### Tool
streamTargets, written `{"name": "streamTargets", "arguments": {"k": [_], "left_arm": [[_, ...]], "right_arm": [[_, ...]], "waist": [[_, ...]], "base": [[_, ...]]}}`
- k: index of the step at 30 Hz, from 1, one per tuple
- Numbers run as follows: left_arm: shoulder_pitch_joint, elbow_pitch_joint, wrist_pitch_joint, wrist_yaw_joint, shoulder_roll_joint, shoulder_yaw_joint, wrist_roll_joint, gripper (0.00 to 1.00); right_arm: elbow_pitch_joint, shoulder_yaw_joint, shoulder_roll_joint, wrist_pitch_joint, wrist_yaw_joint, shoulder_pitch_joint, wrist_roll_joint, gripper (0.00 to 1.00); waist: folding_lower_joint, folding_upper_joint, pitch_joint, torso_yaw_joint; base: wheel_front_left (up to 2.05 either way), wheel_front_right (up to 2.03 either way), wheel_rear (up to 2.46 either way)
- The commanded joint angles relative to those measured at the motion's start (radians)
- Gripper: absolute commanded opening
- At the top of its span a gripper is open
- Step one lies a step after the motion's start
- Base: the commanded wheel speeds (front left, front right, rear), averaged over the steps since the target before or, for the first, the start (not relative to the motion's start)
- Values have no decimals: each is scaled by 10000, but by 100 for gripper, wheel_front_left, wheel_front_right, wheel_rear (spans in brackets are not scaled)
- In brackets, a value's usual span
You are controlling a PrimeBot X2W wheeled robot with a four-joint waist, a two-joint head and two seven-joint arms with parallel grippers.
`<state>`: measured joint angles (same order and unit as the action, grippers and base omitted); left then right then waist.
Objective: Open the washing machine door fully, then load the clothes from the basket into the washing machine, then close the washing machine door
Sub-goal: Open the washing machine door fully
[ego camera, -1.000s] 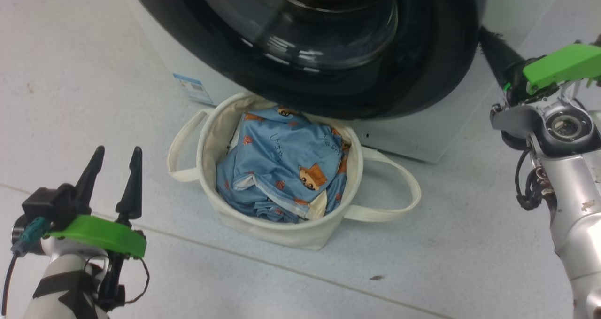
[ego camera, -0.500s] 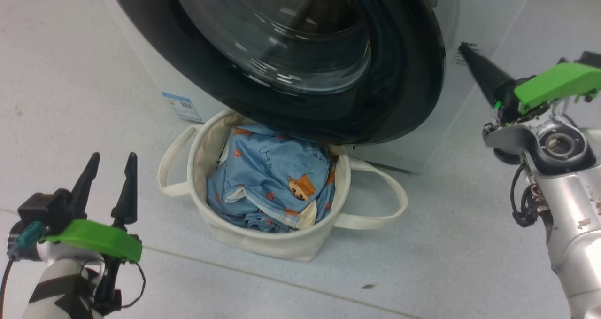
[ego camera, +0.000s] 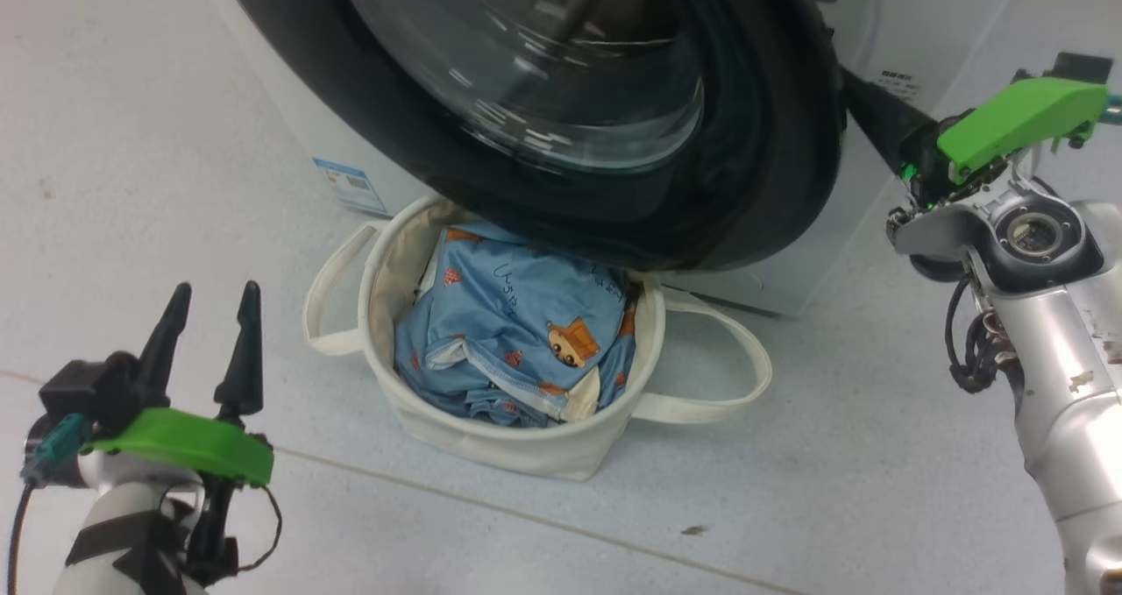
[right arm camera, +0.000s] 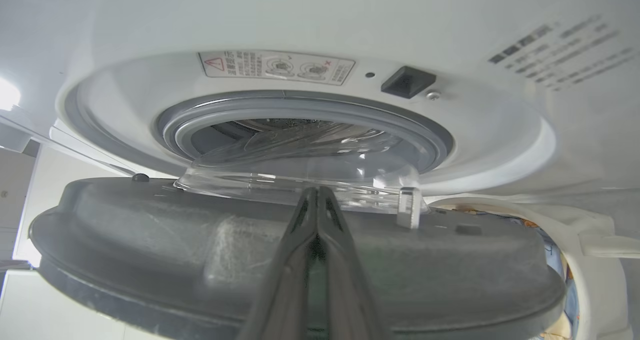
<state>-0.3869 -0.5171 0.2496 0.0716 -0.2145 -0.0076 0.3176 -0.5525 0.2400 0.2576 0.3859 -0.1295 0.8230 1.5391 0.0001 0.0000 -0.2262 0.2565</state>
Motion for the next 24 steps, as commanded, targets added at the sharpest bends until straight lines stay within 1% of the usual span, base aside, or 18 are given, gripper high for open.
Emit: {"name": "streamTargets", "arguments": {"k": [1,7,11,18,24], "left_arm": [[-5,331,122,27,-316,565,-119,100],[471,264,122,30,-425,862,-141,100],[734,210,122,19,-486,1005,-125,100],[1230,186,122,-52,-695,1087,-194,100],[1601,251,-143,-104,-869,1178,-72,100]], "right_arm": [[195,308,-138,590,-12,137,199,0],[90,719,-228,1675,-12,-235,516,0],[164,1174,-221,2166,-12,-599,361,0],[316,1576,-338,2606,-12,-1244,367,0],[608,1906,-486,2955,-12,-1684,391,0]], "waist": [[-1,0,237,-62],[-1,0,791,-205],[-1,0,1168,-134],[-1,0,1851,245],[-1,0,2300,783]], "base": [[0,0,0],[0,0,0],[0,0,0],[0,0,0],[0,0,0]]}}
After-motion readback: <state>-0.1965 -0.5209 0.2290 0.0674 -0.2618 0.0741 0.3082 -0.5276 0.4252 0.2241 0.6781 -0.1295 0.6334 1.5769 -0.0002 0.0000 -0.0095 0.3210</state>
